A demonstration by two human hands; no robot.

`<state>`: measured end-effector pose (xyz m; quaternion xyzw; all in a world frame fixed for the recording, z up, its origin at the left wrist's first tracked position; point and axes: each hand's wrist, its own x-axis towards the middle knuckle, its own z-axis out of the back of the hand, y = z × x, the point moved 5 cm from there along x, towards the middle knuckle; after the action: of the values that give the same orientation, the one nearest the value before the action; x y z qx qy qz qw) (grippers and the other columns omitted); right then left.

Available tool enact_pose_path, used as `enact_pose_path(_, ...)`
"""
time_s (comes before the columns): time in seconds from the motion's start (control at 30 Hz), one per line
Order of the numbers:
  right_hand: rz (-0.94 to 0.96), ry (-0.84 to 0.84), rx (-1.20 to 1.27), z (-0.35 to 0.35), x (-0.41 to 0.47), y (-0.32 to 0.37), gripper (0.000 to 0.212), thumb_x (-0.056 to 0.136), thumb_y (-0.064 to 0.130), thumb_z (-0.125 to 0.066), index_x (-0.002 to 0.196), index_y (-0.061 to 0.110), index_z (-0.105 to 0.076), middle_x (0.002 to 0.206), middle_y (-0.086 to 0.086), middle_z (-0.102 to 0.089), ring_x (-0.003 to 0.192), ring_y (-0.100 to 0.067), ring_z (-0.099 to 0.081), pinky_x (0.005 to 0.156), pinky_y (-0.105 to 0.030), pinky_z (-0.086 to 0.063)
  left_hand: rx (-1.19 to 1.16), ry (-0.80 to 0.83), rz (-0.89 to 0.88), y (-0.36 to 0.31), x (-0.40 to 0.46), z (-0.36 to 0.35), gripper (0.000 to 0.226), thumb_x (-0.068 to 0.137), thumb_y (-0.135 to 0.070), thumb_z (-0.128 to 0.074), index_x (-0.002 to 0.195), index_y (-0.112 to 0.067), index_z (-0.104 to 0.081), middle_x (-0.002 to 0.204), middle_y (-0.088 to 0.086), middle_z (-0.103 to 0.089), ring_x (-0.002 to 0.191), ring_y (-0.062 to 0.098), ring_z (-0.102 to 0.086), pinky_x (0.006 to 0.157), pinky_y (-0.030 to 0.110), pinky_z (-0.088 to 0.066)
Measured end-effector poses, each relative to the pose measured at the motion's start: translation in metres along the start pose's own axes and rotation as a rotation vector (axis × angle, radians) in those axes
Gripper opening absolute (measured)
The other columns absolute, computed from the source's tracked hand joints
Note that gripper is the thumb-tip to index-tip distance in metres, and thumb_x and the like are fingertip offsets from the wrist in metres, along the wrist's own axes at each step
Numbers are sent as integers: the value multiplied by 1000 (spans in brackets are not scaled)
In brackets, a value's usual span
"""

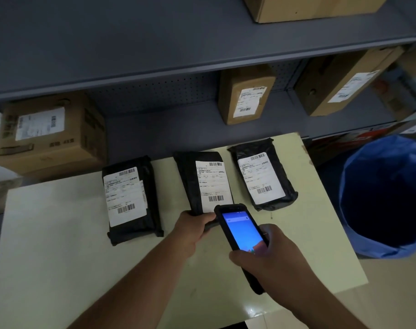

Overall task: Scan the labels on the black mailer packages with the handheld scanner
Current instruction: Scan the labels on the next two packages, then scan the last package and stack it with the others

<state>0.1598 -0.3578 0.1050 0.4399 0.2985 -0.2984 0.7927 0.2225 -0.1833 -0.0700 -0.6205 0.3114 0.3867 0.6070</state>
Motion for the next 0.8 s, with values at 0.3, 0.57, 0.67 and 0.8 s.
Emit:
enact_pose_path(0.3,-25,-17,8,19,14,-15,52,68,42,-80,111,27,-57,84,2,-71,47,-6,-61,60,-28,-53,119,-41,-36,-22,3,-38,70,61,-39,-80,124,-13,-66,105,8,-75,89,24,-72,93,47,-63)
enact_pose_path(0.57,-43,-21,31,26,21,-20,47,69,37,-81,108,25,-56,86,-1,-71,45,-5,-58,61,-28,-52,131,-67,-35,-26,5,-52,48,90,-25,-70,136,-20,-56,122,6,-70,100,25,-73,92,45,-63)
enact_pose_path(0.67,-51,-15,39,26,21,-21,51,67,40,-79,110,25,-56,81,0,-70,46,-7,-58,61,-28,-52,149,-66,-28,-27,7,-52,43,86,-22,-73,127,-22,-61,119,2,-71,101,22,-72,86,44,-65)
enact_pose_path(0.8,-40,-13,36,24,21,-21,53,70,37,-79,115,22,-55,74,0,-71,42,-5,-58,59,-27,-50,226,-77,-37,-31,3,-47,34,85,-26,-74,116,-27,-59,105,-6,-68,99,21,-70,88,46,-63)
